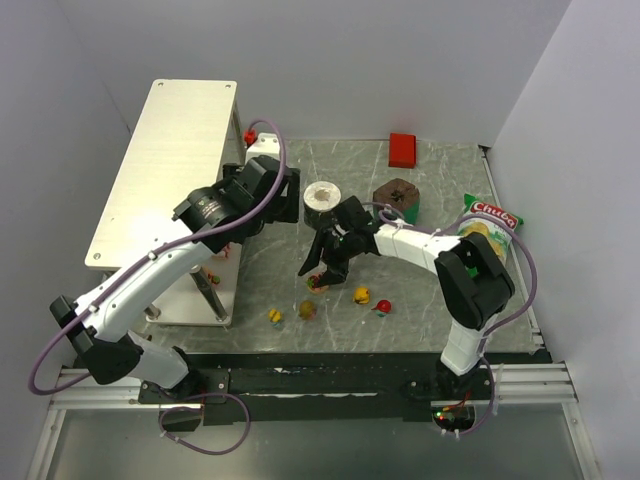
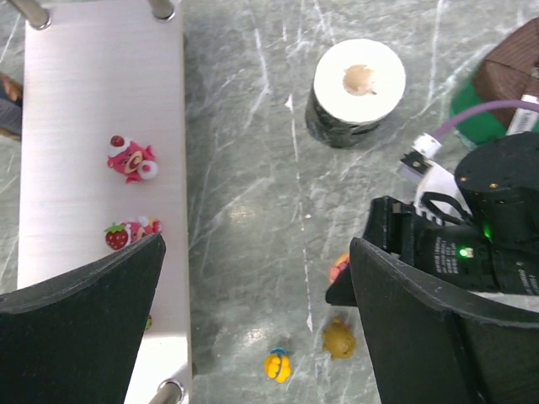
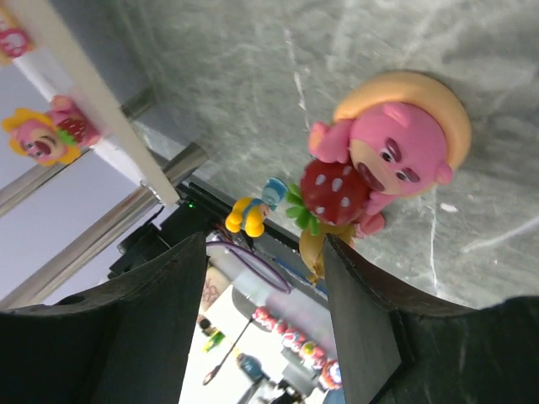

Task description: Place and organize the plastic toys onto the shelf

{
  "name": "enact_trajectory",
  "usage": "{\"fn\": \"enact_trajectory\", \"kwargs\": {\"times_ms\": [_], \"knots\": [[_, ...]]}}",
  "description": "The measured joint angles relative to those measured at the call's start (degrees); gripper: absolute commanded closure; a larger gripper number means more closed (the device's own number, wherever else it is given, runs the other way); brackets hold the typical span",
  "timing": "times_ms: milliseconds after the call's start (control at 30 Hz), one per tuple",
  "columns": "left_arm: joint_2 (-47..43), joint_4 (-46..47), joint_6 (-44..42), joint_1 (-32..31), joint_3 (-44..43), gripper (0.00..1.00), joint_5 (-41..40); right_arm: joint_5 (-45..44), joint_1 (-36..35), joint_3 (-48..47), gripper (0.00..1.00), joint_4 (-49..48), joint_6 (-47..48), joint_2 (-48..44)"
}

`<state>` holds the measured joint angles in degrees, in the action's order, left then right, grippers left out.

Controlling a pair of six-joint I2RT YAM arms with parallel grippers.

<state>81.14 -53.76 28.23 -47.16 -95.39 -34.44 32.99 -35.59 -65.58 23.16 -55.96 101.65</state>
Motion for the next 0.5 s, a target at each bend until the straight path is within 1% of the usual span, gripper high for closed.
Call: {"fn": "enact_trajectory", "kwargs": {"times_ms": [133, 500], "knots": [[-0.57, 0.04, -0.02, 1.07, 1.36, 0.03, 0.04, -0.33, -0.33, -0.87, 0.35, 2.51, -1.92, 1.36], [-2.64, 0.35, -0.2, 2.89, 3.32, 0.04, 0.28, -2.58, -0.92, -1.25, 0.34, 4.55, -7.28, 4.66]]}}
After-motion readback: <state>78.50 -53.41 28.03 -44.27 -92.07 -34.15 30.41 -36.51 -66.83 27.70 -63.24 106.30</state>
